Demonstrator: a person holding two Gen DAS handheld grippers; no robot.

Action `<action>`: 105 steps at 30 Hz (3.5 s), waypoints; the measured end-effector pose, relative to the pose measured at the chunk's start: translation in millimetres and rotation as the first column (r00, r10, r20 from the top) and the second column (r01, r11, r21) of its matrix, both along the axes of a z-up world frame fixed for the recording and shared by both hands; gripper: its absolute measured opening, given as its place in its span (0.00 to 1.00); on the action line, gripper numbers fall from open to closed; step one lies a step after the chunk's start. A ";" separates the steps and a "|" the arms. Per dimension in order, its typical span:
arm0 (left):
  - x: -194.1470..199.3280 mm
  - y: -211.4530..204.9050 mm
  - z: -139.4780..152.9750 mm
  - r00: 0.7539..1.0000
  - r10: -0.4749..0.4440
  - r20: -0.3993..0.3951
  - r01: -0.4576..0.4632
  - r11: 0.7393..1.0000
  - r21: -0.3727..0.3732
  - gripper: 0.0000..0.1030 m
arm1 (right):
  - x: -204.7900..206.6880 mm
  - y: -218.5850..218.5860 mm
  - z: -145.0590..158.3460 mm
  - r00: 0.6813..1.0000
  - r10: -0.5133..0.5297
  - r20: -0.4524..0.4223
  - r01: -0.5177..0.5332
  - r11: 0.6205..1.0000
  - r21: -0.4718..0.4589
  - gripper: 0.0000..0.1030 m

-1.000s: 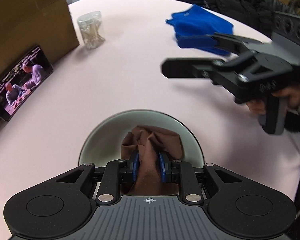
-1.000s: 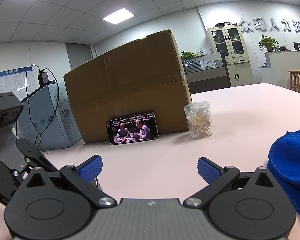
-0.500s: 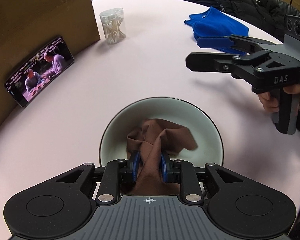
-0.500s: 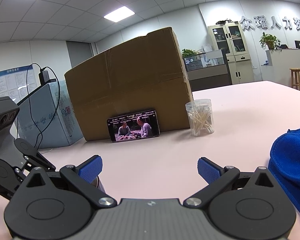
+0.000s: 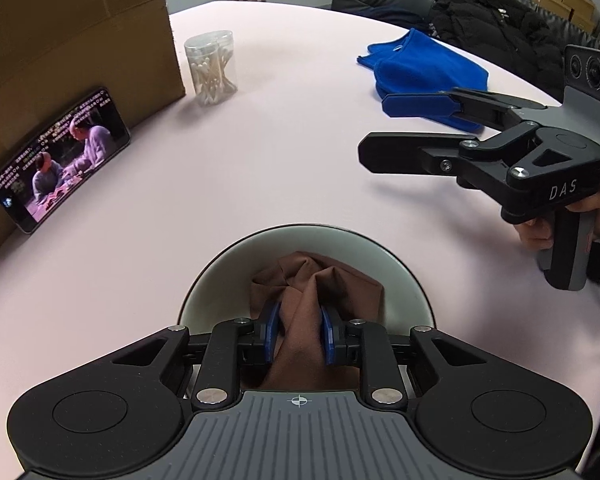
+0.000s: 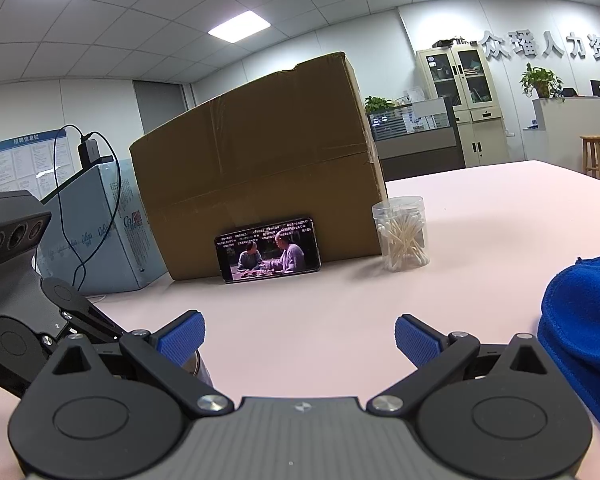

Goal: Clean bowl
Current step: 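Wipe the bowl's inside with the brown cloth held in the left gripper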

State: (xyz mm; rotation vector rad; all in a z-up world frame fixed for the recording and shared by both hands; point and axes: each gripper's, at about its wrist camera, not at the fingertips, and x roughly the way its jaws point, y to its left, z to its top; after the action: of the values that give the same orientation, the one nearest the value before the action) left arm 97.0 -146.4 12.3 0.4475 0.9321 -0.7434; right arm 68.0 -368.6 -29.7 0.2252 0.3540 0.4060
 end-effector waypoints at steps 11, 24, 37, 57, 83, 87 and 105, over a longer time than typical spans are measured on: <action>0.6 7.6 3.2 0.997 -0.003 -0.072 0.000 0.999 -0.040 0.22 | -1.7 -1.8 -0.3 1.000 0.001 -0.003 -0.001 1.000 0.001 1.00; 1.5 0.7 1.9 1.000 -0.023 -0.006 0.023 1.000 0.014 0.22 | -1.7 -1.6 -0.2 1.000 0.002 -0.008 -0.002 1.000 0.001 1.00; -1.9 0.0 3.9 0.999 -0.043 -0.026 0.043 0.999 0.005 0.22 | 1.2 -0.2 -1.6 1.000 0.003 -0.009 -0.003 1.000 0.000 1.00; 0.1 9.9 4.3 0.999 0.002 -0.033 -0.003 1.000 -0.020 0.22 | 1.5 2.0 -1.5 1.000 0.007 -0.009 -0.007 1.000 0.001 1.00; -1.4 6.7 3.6 1.000 -0.017 -0.006 0.017 1.000 -0.006 0.22 | 1.1 0.1 -0.8 1.000 0.009 -0.012 -0.009 1.000 0.001 1.00; 0.8 2.7 1.8 1.000 -0.023 0.003 0.023 0.999 -0.023 0.22 | 1.1 -0.4 -0.9 1.000 0.009 -0.014 -0.009 1.000 0.001 1.00; -10.2 6.7 10.1 0.999 -0.010 0.035 0.008 0.999 0.050 0.39 | -0.9 -2.2 -1.1 1.000 0.007 -0.015 -0.007 1.000 0.005 1.00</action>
State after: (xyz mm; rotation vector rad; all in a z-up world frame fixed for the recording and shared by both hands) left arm 86.8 -139.7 22.4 0.5075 0.9178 -0.7194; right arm 67.1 -370.8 -30.8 0.2324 0.3689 0.4123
